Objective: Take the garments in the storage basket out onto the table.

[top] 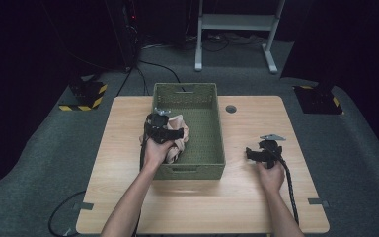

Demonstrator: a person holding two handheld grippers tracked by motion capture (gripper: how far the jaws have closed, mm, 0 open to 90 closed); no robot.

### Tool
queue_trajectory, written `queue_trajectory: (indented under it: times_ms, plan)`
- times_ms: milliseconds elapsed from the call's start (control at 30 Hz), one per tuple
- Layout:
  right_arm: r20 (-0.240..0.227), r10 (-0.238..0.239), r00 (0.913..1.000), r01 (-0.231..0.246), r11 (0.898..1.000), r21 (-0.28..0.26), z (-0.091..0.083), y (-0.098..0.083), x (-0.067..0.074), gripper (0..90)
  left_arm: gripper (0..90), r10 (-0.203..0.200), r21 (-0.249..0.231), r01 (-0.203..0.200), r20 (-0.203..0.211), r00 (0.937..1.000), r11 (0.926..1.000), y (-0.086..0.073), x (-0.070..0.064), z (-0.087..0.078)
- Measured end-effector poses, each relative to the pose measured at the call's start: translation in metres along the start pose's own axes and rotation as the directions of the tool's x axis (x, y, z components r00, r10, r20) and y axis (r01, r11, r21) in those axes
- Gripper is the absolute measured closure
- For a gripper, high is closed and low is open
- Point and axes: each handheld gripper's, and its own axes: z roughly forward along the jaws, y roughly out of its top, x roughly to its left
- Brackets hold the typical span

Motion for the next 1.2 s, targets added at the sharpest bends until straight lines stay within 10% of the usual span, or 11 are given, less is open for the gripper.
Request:
queue_trajectory:
  times_ms: [733, 1200]
  plan:
    - [-0.003, -0.002, 1.0000, 0.002, 1.000, 0.001, 0.000, 0.000, 0.000, 11.0, 10.0, -0.028, 0.105, 0.032, -0.044, 0.9986, 0.9939, 0.016, -0.002, 0.035]
    - [-0.003, -0.001, 1.0000, 0.001, 1.000, 0.001, 0.000, 0.000, 0.001, 10.9, 45.1, -0.028, 0.151, 0.035, -0.047, 0.9985, 0.9880, 0.020, 0.003, 0.048]
